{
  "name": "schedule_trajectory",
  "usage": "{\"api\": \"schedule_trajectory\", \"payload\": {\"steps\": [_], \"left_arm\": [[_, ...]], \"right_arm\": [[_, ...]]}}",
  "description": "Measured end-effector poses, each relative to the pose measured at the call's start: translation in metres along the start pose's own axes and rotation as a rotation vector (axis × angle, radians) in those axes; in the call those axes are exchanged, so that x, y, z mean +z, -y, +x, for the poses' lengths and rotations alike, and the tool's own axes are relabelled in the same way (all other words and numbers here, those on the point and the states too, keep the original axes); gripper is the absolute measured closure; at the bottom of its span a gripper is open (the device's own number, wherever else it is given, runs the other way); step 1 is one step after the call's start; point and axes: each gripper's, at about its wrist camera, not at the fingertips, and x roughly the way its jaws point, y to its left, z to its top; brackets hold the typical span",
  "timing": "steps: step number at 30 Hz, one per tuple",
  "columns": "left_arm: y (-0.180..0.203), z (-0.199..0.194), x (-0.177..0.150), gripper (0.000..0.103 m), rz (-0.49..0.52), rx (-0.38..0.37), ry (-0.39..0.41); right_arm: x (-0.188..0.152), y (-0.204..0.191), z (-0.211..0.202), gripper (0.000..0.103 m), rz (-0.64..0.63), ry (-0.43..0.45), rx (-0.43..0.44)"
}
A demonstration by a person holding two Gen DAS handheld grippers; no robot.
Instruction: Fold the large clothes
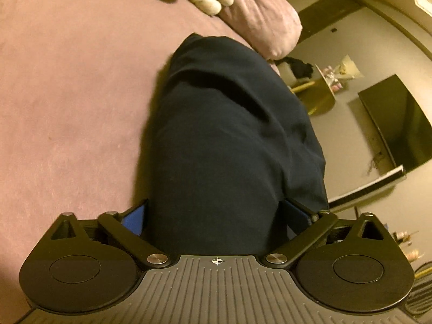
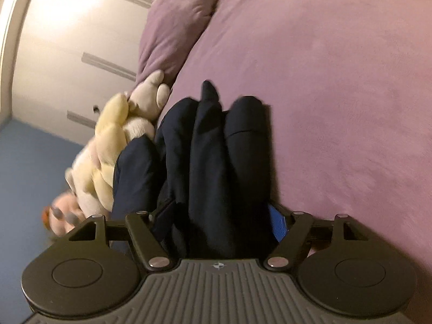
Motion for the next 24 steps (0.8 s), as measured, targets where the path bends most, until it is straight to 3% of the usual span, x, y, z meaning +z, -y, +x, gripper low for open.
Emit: {"api": "schedule_trajectory", "payload": {"steps": [2,7,11,14,17,19,22,24], "left_arm": [[0.003,-0.006,0.003,0.014,0.022,0.006,-0.006],[0.006,-0.025,0.011,0.027,-0.007,-0.026,-0.002],[0.008,-0.058,0.021,0.027,0.037,0.015,0.053],[-0.004,-0.086,0.032,0.027,0.054,0.085,0.084],[-0.027,-0.107,0.034,0.027,0.018,0.155,0.108],[-0.044,-0.112,0.030,0.026,-0.056,0.157,0.115],[-0.049,-0.105,0.021,0.016,-0.046,0.229,0.141],[-0.043,-0.105,0.017,0.010,-0.015,0.255,0.163]], "right_arm": [[0.001,-0.010,0.008,0.044,-0.060,-0.019,-0.037],[-0.001,-0.040,0.015,0.058,-0.158,-0.047,-0.067],[-0.009,-0.069,0.020,0.059,-0.201,-0.041,-0.050],[-0.015,-0.084,0.041,0.059,-0.182,-0.090,-0.012],[-0.030,-0.096,0.073,0.059,-0.155,-0.149,0.044],[-0.043,-0.102,0.095,0.058,-0.119,-0.182,0.084],[-0.057,-0.108,0.112,0.053,-0.086,-0.184,0.112],[-0.059,-0.109,0.114,0.047,-0.096,-0.169,0.084]]}}
